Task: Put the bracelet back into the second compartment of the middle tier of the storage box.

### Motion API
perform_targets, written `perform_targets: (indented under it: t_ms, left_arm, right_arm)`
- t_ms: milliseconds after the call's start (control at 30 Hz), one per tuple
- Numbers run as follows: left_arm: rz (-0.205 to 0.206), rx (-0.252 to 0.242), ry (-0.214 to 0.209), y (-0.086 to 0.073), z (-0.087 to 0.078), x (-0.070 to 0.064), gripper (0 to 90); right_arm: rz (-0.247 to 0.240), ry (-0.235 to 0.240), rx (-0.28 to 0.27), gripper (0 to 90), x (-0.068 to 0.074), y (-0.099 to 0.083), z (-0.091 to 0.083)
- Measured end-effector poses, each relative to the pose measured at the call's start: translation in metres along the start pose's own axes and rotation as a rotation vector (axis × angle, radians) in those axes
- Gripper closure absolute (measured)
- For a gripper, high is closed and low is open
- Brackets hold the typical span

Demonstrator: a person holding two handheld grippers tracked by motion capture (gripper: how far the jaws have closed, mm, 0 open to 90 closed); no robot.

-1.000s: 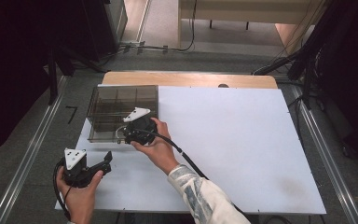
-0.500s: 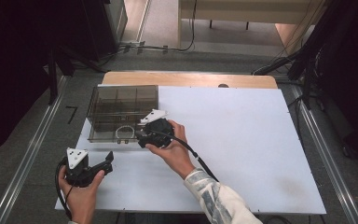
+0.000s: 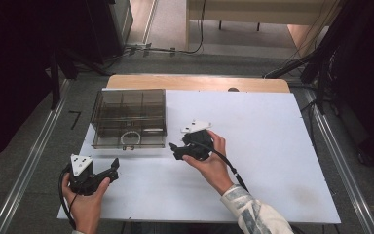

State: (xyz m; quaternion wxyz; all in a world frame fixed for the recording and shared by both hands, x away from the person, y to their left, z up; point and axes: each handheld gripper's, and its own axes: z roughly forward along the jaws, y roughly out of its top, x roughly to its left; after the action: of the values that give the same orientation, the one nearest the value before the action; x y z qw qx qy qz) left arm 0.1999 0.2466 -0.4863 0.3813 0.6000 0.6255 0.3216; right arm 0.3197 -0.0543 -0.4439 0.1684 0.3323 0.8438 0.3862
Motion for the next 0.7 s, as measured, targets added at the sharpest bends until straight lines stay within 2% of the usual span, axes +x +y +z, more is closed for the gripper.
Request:
perform_targets:
  t_ms: [367,467,500,600,700]
  left_arm:
    - [0.002,0.004,0.001,-0.001,0.001,-0.001,11.1]
    - [0.002,0.004,0.001,-0.001,0.001,-0.001,11.1]
    - [0.003,0.004,0.002,-0.001,0.001,-0.001,11.1]
    - [0.002,0.005,0.002,-0.001,0.001,-0.001,11.1]
    - [0.004,0.007,0.002,-0.001,0.001,-0.001,11.1]
  right_arm:
    - [0.049,-0.068,0.0,17.4,-0.033,-0.035,-0.027]
    - [0.081,-0.098,-0.012,17.1,-0.044,-0.047,-0.036]
    - [0.108,-0.108,-0.015,17.1,-0.047,-0.051,-0.04]
    - [0.147,-0.146,-0.029,16.9,-0.061,-0.065,-0.051]
    - [0.178,-0.147,0.001,15.3,-0.075,-0.078,-0.06]
